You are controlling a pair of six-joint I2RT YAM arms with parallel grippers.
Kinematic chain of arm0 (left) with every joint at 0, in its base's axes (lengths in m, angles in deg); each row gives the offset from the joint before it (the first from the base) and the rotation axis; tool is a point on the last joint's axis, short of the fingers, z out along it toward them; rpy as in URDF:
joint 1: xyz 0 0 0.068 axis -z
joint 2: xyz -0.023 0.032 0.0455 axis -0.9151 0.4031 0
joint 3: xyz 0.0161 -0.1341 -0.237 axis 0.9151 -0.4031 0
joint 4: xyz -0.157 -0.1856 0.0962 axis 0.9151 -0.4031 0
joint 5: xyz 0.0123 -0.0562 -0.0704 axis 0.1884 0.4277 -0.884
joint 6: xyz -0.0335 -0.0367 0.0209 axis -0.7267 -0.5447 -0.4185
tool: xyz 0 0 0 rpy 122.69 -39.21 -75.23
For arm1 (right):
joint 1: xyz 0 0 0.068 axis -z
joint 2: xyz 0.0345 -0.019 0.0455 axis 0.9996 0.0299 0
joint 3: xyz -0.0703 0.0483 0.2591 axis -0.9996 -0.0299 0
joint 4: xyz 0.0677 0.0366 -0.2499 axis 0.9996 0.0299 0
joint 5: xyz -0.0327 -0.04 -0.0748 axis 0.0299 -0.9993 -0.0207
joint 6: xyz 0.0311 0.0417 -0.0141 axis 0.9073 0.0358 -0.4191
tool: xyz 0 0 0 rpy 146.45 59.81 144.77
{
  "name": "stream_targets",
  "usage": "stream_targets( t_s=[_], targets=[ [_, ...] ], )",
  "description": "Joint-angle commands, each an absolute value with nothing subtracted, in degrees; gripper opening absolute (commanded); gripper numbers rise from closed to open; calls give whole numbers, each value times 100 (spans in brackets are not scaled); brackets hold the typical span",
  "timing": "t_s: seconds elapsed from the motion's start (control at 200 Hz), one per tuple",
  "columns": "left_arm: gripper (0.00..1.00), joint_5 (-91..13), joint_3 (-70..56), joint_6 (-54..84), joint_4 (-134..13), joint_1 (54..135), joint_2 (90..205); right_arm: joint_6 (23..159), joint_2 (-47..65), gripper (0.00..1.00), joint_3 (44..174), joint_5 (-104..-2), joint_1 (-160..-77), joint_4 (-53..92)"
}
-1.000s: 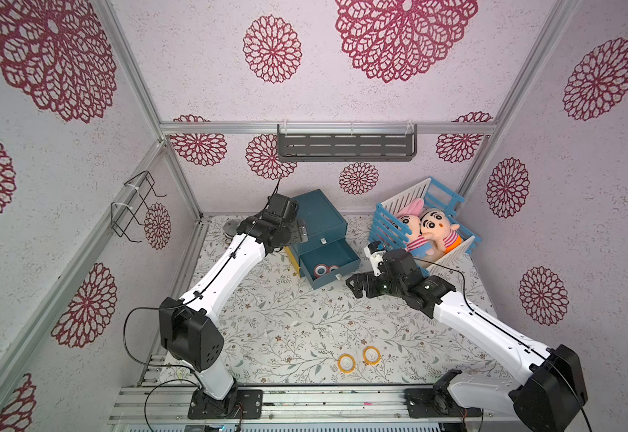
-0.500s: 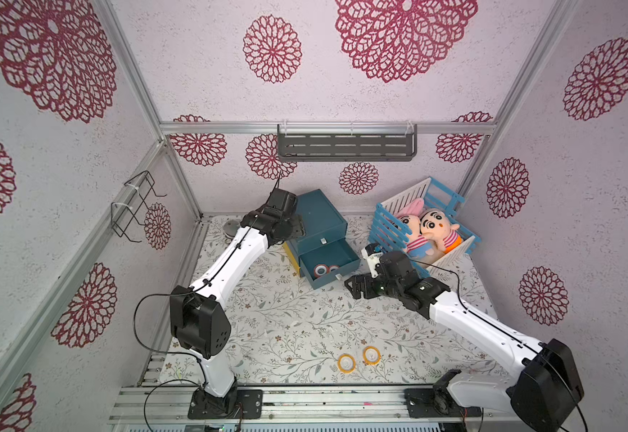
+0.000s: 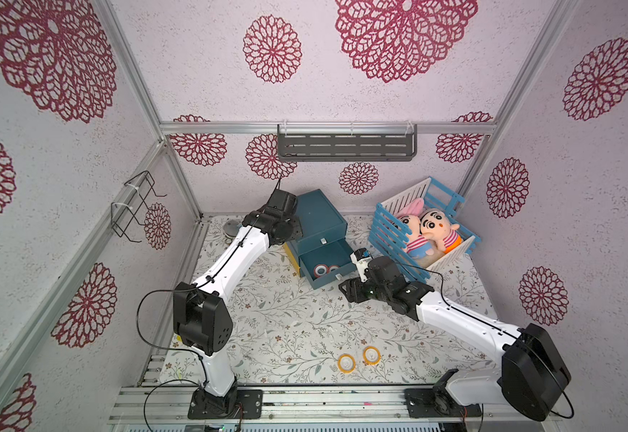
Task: Place the transparent tape into the drawer according to color
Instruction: Close the drawer in the storage box.
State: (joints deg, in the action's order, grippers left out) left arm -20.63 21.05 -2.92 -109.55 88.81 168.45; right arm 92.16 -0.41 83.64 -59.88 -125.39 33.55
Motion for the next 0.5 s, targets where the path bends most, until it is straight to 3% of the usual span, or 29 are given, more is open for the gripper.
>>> stream_targets(
  t_s=[0.0,0.495],
  targets=[
    [48,-2117,2121,-197,-10896,8800,16900,9173,74,66,8427,-6380,-12667,2708],
    [47,-2223,2128,-42,-10975,8756,16882,9055,777,61,8572,-6924,-12810,1772]
  ],
)
